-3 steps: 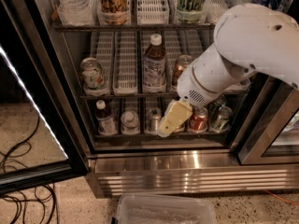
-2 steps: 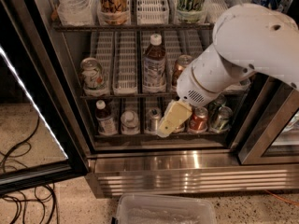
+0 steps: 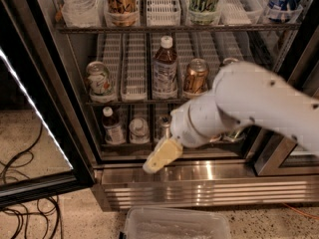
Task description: Pick water bottle from bottom shelf of fridge
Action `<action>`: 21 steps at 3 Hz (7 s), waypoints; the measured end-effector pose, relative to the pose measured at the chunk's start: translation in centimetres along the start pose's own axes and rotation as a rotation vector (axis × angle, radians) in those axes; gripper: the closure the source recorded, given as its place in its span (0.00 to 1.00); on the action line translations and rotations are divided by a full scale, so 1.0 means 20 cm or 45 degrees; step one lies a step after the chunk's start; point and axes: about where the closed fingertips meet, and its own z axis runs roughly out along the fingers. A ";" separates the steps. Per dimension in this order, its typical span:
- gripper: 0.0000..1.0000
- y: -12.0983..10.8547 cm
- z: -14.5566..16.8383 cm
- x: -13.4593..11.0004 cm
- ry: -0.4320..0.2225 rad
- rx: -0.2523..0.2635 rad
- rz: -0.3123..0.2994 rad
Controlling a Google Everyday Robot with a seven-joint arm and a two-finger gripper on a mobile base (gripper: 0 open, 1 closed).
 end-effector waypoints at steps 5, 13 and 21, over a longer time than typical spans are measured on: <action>0.00 0.49 0.64 -0.02 -0.368 -0.069 0.280; 0.00 0.71 0.83 0.86 -0.464 0.512 0.969; 0.00 -0.08 0.75 0.25 -0.874 0.800 0.649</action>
Offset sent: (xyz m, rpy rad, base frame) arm 0.0459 0.1180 -0.0180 0.4484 -0.3850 -0.2696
